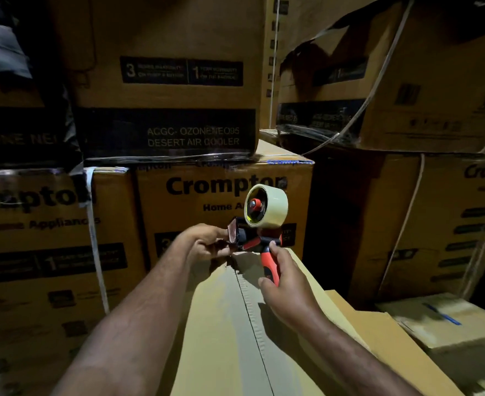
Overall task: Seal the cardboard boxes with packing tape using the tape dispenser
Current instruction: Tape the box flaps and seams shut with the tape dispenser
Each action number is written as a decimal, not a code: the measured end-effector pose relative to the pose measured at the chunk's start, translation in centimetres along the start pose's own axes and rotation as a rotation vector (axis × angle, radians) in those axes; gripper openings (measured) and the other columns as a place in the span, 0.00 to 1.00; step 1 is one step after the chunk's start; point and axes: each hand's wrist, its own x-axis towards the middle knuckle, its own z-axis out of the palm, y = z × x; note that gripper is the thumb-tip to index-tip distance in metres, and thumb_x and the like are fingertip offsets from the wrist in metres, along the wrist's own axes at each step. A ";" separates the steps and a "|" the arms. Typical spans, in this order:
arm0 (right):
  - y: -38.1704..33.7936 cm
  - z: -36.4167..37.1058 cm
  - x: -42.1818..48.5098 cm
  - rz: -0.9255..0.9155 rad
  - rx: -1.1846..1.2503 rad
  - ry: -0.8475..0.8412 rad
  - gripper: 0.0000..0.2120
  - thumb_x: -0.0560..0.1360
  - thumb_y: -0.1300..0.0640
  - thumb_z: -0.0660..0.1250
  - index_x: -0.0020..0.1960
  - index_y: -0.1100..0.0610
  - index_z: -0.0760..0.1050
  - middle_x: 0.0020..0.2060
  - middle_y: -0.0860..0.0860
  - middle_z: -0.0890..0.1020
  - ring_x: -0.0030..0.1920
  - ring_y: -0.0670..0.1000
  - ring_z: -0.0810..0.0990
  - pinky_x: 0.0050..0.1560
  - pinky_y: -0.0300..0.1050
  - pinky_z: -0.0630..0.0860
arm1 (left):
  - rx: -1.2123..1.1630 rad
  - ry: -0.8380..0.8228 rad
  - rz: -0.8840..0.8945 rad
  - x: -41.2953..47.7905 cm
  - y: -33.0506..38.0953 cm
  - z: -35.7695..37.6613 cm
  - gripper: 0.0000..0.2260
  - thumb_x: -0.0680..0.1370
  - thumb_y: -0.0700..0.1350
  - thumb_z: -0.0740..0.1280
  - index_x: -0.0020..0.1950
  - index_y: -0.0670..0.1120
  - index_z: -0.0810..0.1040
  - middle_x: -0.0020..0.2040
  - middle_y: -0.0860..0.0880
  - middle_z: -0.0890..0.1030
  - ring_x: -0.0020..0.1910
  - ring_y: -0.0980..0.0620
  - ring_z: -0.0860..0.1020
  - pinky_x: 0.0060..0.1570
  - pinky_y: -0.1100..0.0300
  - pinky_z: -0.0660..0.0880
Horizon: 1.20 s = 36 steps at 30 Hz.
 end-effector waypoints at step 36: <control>-1.4 2.8 -2.2 -0.040 -0.269 -0.106 0.31 0.82 0.53 0.61 0.78 0.41 0.50 0.70 0.44 0.66 0.66 0.51 0.72 0.63 0.46 0.73 | 1.068 0.136 0.146 7.3 -2.9 -1.2 0.05 0.80 0.43 0.69 0.49 0.42 0.82 0.47 0.48 0.79 0.42 0.53 0.75 0.38 0.62 0.70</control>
